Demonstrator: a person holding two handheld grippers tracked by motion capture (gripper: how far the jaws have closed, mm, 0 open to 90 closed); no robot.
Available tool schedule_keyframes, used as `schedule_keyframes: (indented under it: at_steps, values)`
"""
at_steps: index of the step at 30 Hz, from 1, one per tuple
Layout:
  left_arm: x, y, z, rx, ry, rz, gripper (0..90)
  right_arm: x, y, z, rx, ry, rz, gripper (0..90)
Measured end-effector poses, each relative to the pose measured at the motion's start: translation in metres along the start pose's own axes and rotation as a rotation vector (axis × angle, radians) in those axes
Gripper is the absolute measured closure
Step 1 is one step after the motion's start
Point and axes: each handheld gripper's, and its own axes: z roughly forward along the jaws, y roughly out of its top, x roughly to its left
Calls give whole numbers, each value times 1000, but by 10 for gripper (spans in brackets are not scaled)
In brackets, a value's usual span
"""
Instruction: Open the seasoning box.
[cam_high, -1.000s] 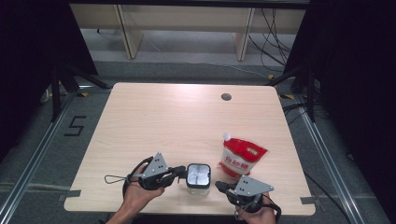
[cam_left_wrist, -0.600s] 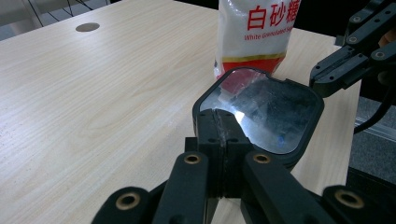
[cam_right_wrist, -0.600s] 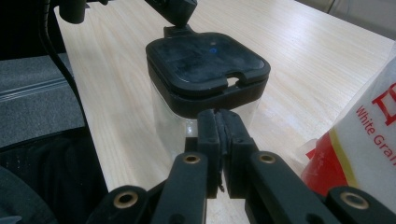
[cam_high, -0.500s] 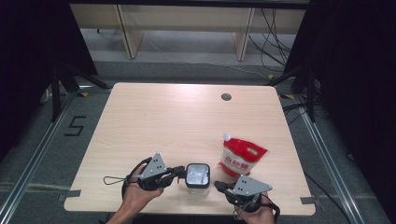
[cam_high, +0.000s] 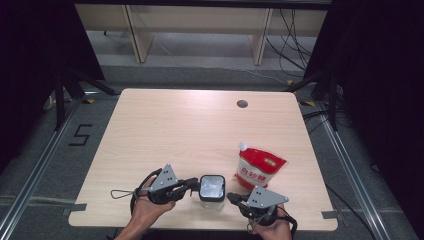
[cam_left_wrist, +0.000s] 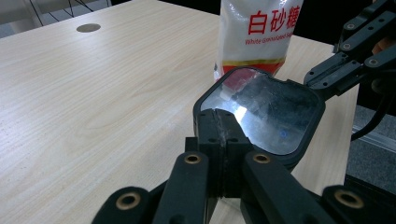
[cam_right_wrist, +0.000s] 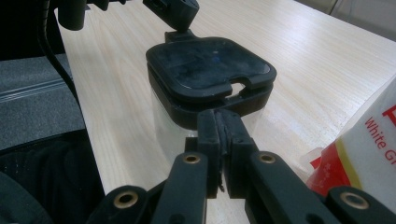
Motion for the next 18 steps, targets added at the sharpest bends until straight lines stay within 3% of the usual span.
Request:
schedule_keyframes:
  at_steps: [5, 6, 11, 12, 14, 18]
  values:
    - [1, 0, 0, -1, 0, 12, 889, -1, 1, 1, -1, 6, -14, 880]
    - [-1, -1, 0, -5, 3, -24, 889, -1, 1, 2, 5, 10, -27, 881]
    - [0, -1, 0, -5, 4, -9, 889, 0, 3, 4, 0, 10, -24, 881]
    - [0, -1, 0, -5, 6, -8, 890, -1, 3, 4, 4, 4, -46, 881]
    - [0, -2, 0, -5, 7, -8, 890, 1, 4, 5, -2, 9, -23, 881]
    - [0, -2, 0, -5, 5, -10, 890, 1, 6, 5, -14, 9, -24, 881]
